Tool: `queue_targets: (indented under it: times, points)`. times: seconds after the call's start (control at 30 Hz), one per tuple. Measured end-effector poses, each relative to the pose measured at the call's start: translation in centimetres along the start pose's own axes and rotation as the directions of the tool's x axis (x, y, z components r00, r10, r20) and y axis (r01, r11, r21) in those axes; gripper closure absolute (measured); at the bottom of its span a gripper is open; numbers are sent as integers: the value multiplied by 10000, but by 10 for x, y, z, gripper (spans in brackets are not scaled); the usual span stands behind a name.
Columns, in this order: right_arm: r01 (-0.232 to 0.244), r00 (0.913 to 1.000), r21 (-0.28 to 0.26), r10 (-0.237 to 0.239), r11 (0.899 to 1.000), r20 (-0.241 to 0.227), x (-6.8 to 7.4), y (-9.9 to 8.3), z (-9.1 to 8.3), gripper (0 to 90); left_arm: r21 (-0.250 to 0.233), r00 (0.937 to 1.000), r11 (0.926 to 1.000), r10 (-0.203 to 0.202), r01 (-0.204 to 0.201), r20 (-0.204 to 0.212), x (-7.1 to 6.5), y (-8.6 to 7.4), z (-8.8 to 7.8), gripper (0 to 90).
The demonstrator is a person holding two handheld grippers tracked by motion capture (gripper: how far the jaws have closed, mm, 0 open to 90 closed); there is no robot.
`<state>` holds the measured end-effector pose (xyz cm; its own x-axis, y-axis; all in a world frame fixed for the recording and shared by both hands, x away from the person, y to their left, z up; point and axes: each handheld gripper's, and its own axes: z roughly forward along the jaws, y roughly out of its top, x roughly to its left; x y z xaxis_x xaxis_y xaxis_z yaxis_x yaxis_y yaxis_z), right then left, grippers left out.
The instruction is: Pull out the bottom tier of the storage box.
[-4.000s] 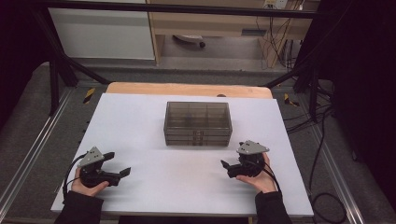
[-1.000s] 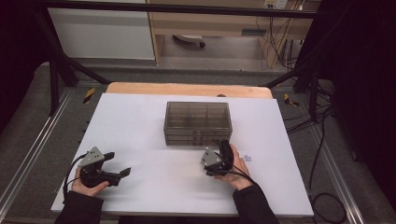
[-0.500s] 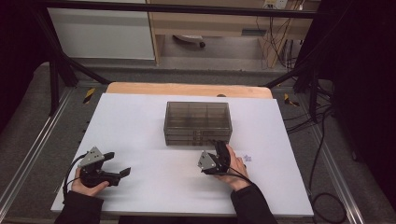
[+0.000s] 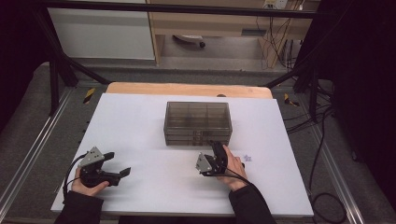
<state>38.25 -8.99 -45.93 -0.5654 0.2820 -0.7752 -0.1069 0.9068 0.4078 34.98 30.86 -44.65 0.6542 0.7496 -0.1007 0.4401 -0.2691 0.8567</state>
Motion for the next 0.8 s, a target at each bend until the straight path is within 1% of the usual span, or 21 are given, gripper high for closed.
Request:
queue_targets:
  times: [0.03,0.07,0.1,0.33,0.37,0.4,0.47,0.53,0.63,0.7,0.77,0.8]
  points:
    - [110,9999,13,-110,9999,85,1,1,0,357,2,10000,10000,-6,6,-1,0,0,0,16]
    - [110,9999,13,-110,9999,85,1,1,0,357,4,10000,10000,-6,6,-3,0,0,0,16]
    - [213,9997,15,-214,9998,98,1,1,1,365,7,10000,10000,-8,8,-2,0,0,0,16]
    - [414,9988,-25,-413,9991,257,3,1,2,399,22,10000,10000,-1,1,-1,0,0,0,16]
    - [558,9979,57,-560,9984,331,5,1,3,408,22,10000,10000,-2,2,-2,0,0,0,16]
    - [558,9979,57,-560,9984,331,5,1,3,408,21,10000,10000,1,-1,-3,0,0,0,16]
    - [750,9964,139,-755,9971,394,7,2,4,417,21,10000,10000,0,0,-4,0,0,0,16]
    - [829,9957,137,-834,9965,411,7,2,5,420,23,10000,10000,3,-3,2,0,0,0,16]
    - [1076,9930,159,-1082,9941,470,8,2,6,430,29,10000,10000,-3,3,2,0,0,1,16]
    - [1214,9907,191,-1224,9924,603,10,3,7,443,25,10000,10000,15,-15,-2,0,0,1,16]
    - [1160,9910,227,-1173,9930,650,11,3,7,446,31,10000,10000,2,-2,0,0,0,1,17]
    - [1248,9899,239,-1261,9919,648,11,3,8,449,31,10000,10000,12,-12,-3,0,0,1,17]
